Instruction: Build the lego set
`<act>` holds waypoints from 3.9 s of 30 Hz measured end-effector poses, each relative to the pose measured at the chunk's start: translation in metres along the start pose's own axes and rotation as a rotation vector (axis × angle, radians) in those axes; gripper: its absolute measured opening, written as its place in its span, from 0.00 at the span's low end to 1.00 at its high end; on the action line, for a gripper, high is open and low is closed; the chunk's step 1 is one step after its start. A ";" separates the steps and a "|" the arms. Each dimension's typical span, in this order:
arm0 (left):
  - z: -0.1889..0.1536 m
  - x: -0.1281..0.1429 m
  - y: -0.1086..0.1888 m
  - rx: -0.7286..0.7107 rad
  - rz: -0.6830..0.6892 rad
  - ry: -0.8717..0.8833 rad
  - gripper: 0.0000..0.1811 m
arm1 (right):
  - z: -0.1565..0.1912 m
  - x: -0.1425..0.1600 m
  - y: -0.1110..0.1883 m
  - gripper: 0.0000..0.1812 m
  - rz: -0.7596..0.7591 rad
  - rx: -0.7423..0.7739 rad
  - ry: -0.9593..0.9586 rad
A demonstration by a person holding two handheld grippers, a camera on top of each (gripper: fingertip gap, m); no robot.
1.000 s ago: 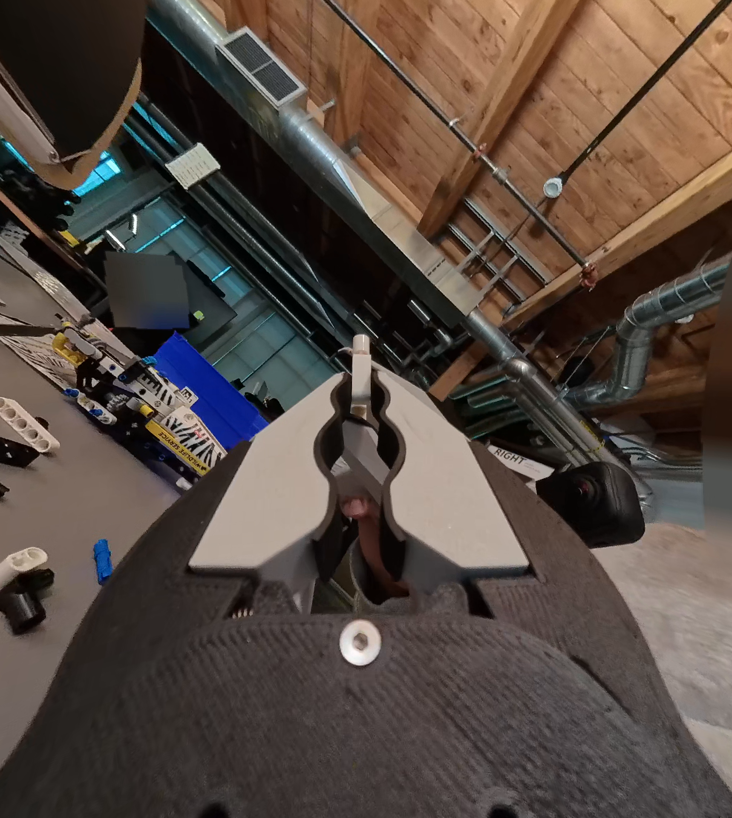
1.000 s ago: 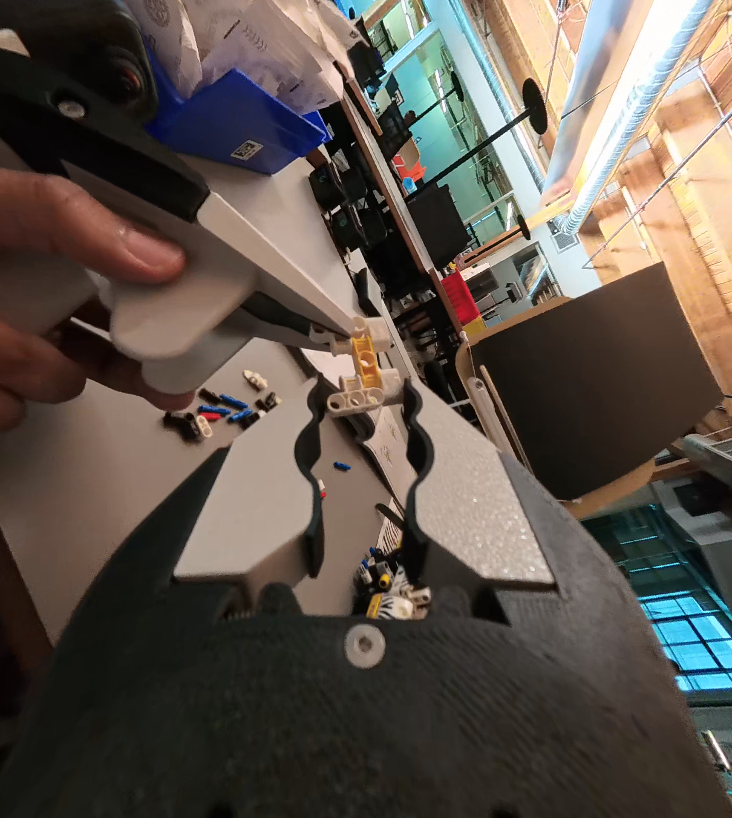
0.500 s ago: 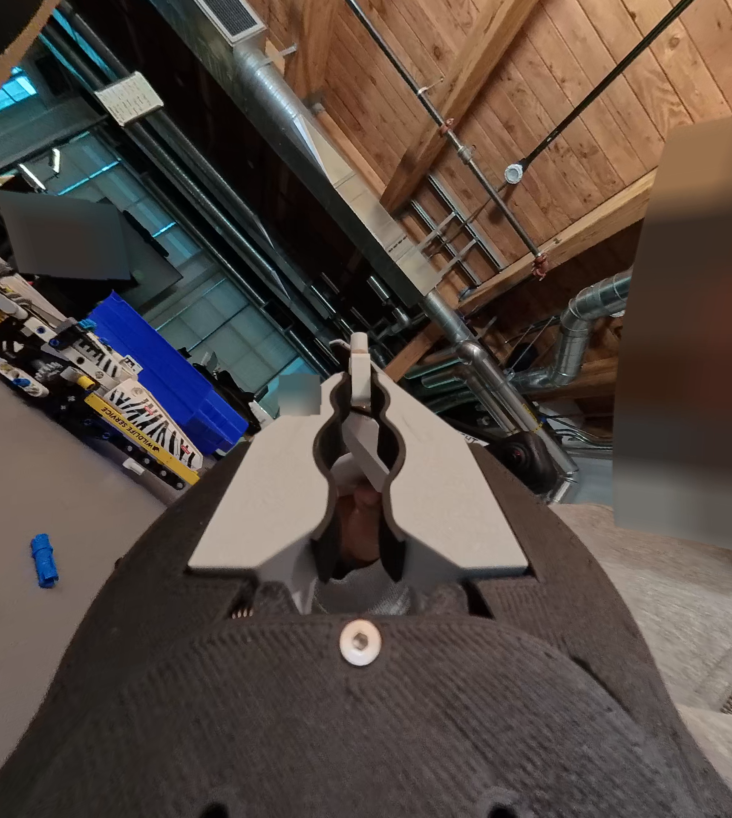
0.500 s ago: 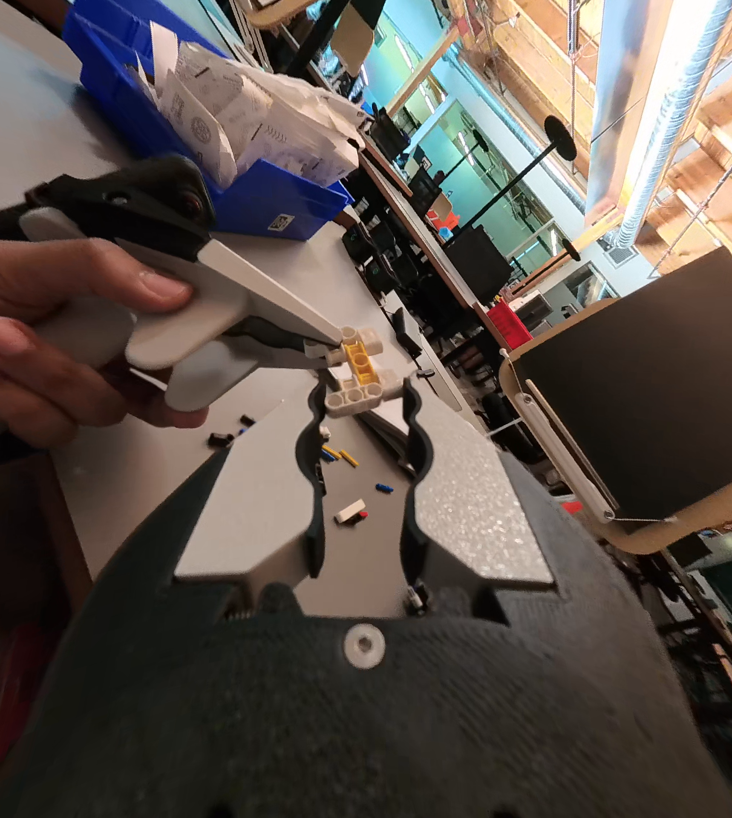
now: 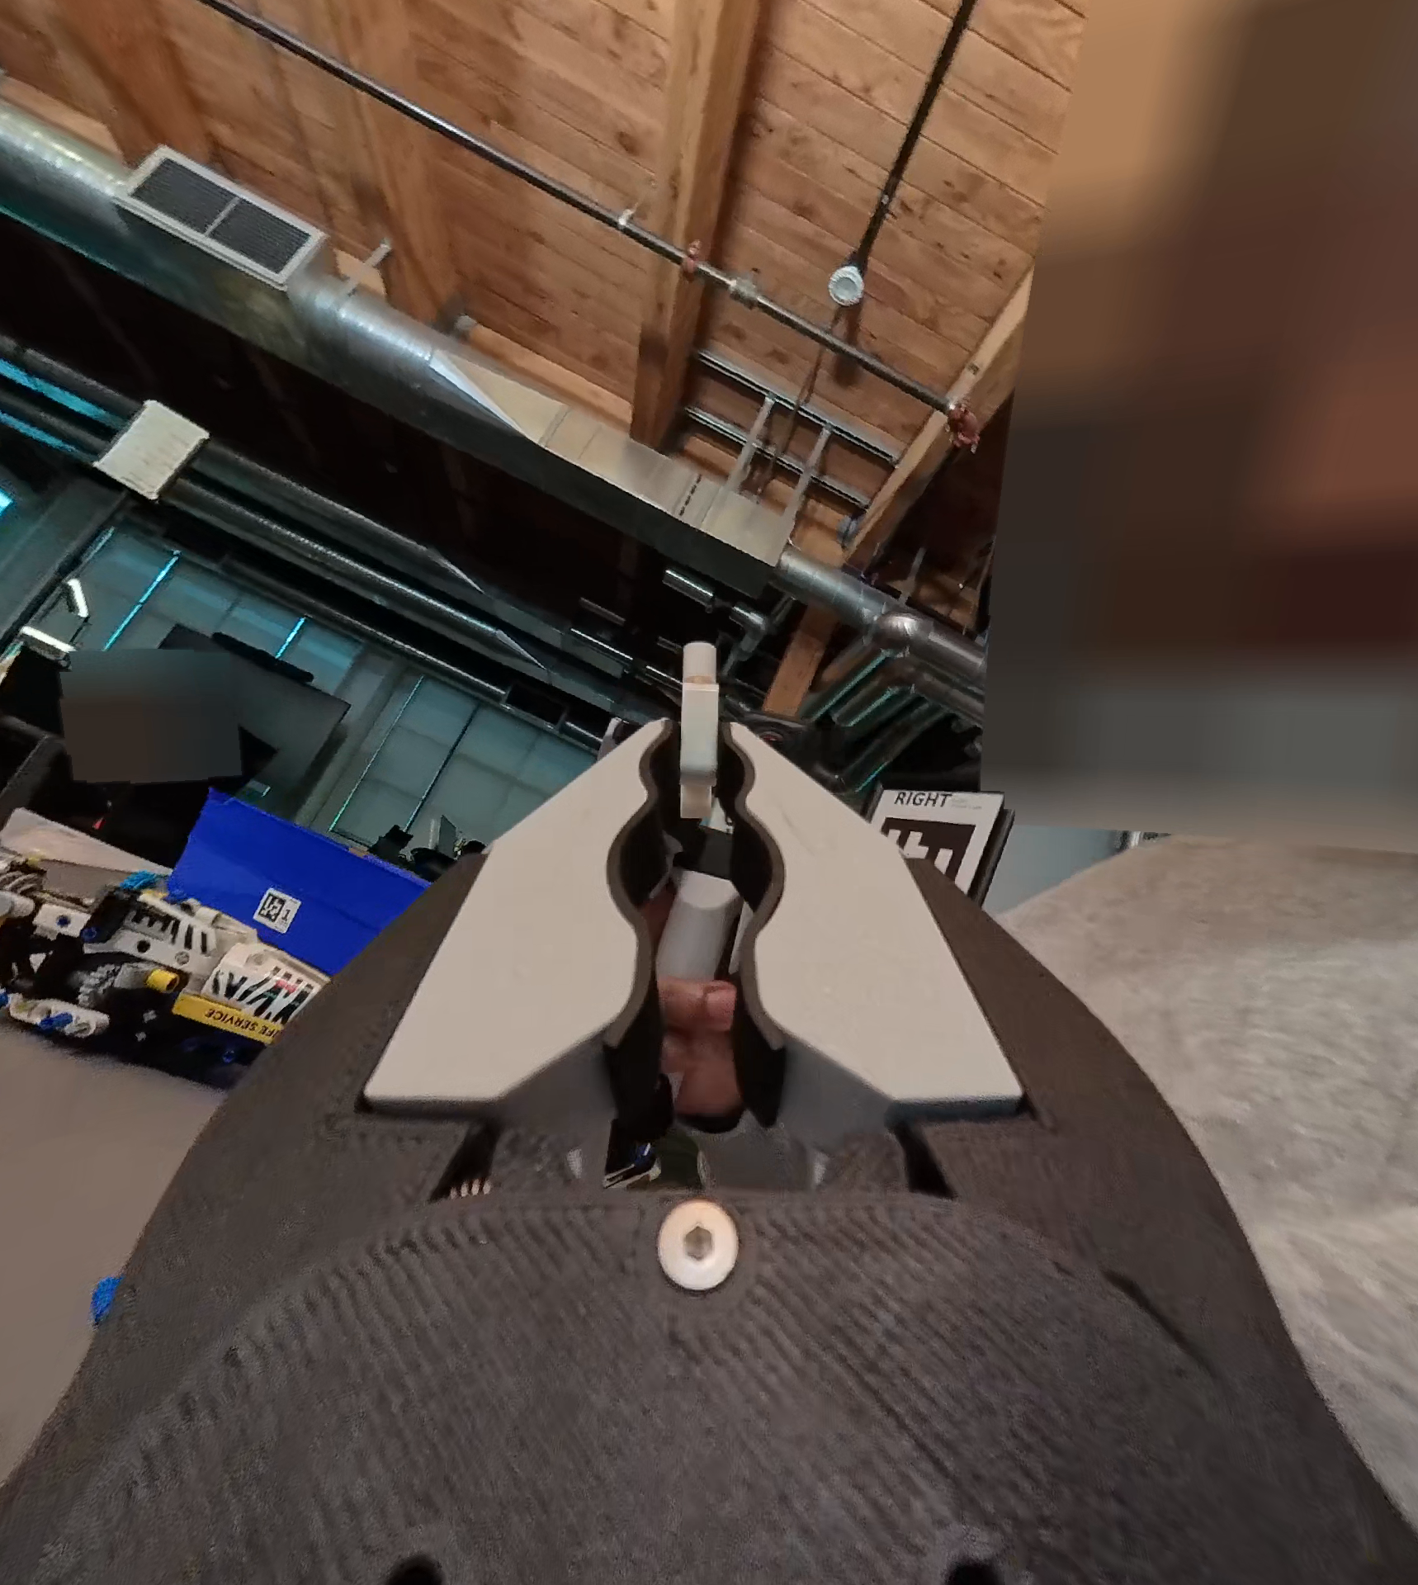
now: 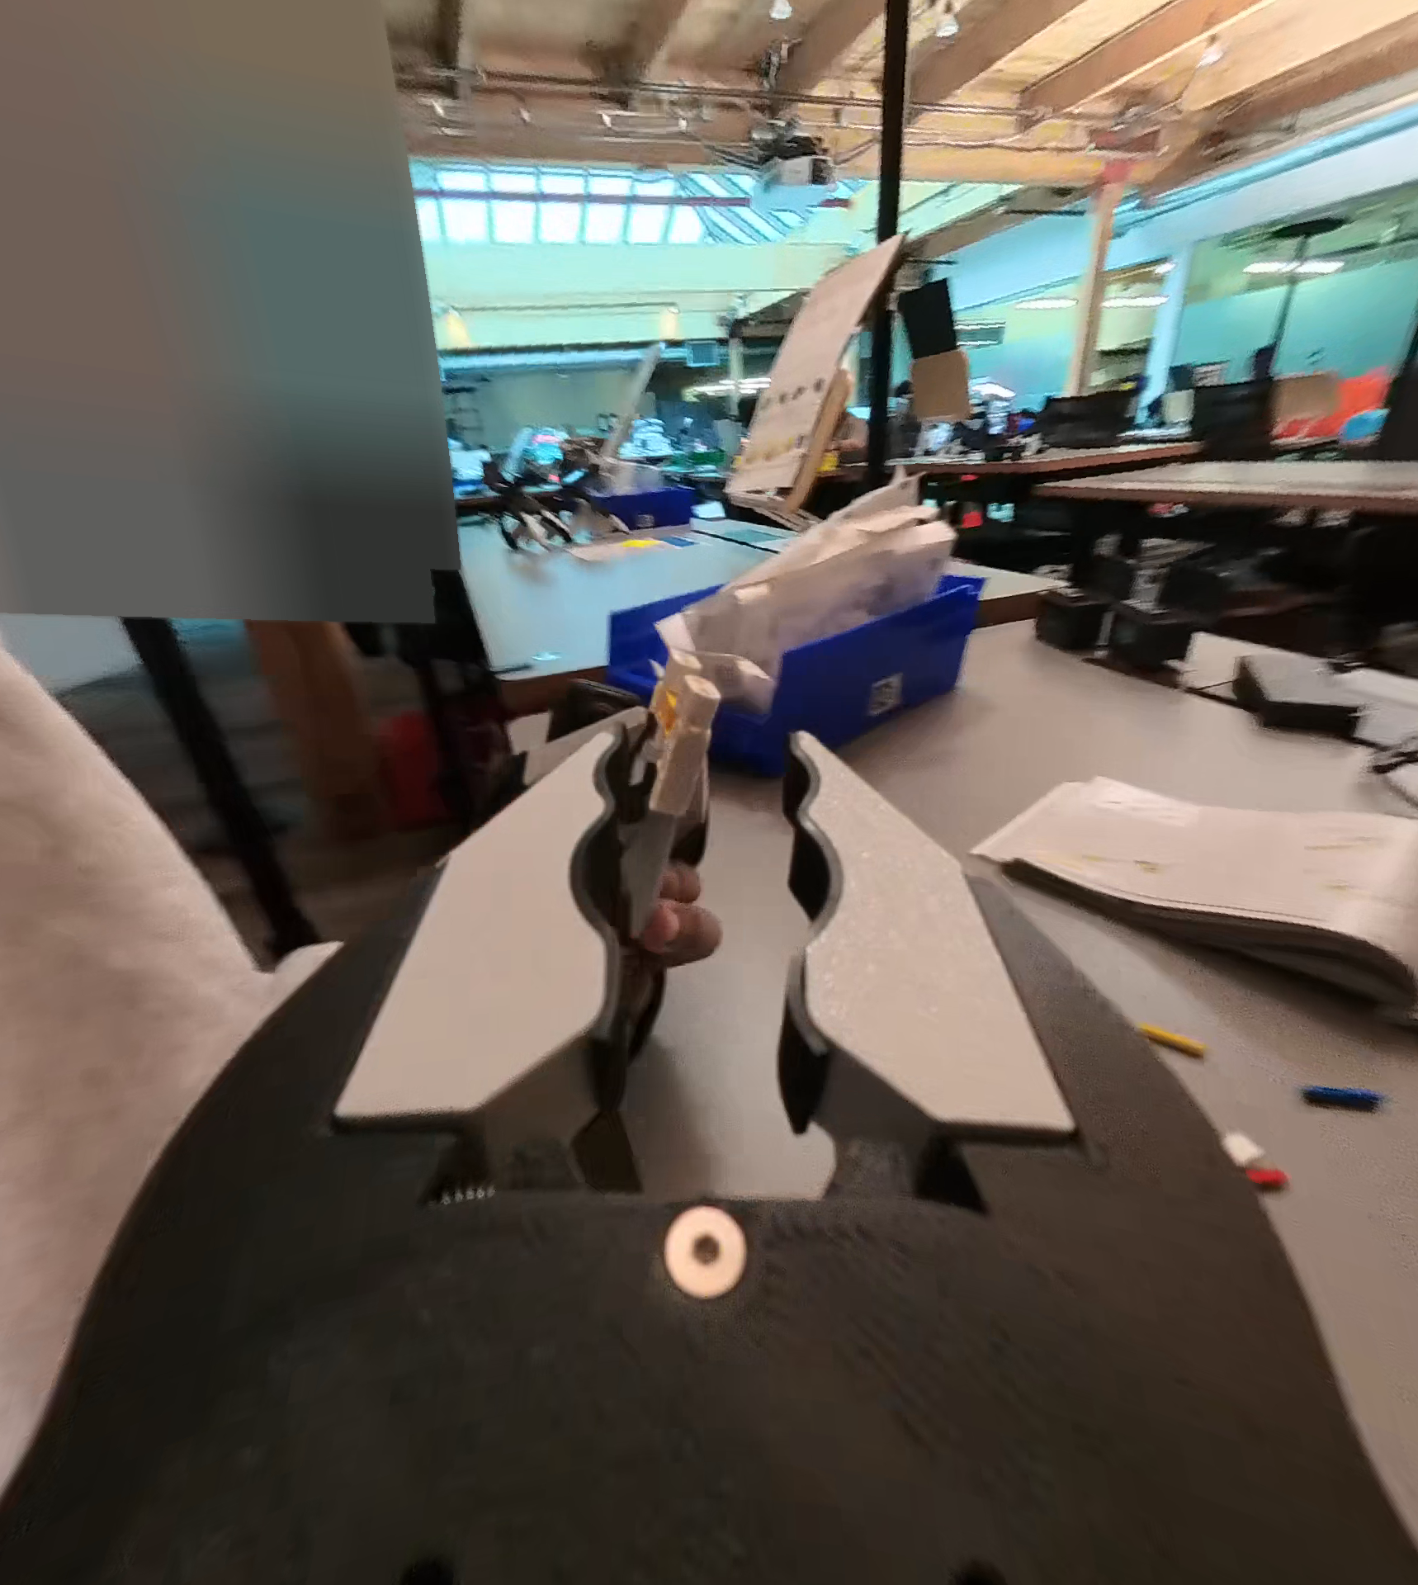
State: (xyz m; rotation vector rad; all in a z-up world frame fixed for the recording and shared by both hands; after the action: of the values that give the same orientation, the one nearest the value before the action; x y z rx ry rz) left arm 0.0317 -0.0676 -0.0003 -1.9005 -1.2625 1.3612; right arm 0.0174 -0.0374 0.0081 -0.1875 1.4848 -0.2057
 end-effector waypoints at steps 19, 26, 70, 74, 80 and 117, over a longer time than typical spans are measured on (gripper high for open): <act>-0.031 0.012 -0.002 0.208 0.041 0.016 0.03 | 0.035 -0.005 0.007 0.03 -0.001 -0.276 -0.095; -0.030 0.013 -0.002 0.205 0.043 0.026 0.04 | 0.036 -0.005 0.007 0.03 -0.001 -0.286 -0.113; -0.042 0.016 -0.003 0.251 0.072 0.076 0.04 | 0.038 -0.002 0.013 0.03 -0.004 -0.360 -0.263; -0.041 0.017 -0.003 0.253 0.077 0.086 0.04 | 0.038 -0.002 0.014 0.03 -0.005 -0.365 -0.275; -0.042 0.017 -0.003 0.264 0.081 0.111 0.04 | 0.039 -0.002 0.014 0.03 -0.006 -0.377 -0.288; -0.046 0.020 -0.003 0.317 0.114 0.205 0.04 | 0.047 -0.003 0.018 0.03 -0.003 -0.445 -0.353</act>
State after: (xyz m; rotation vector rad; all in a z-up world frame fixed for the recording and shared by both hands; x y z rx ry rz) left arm 0.0739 -0.0431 0.0109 -1.8527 -0.7990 1.2945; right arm 0.0641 -0.0193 0.0105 -0.5553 1.1600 0.1545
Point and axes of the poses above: each gripper's, where its closed fingertips meet, y back along the fingers, x out of its underside, z = x × y across the jaws, the point moved 1 cm from there along y, back along the fingers, and after that the axes turned 9 degrees about -z, right-handed, at the moved point
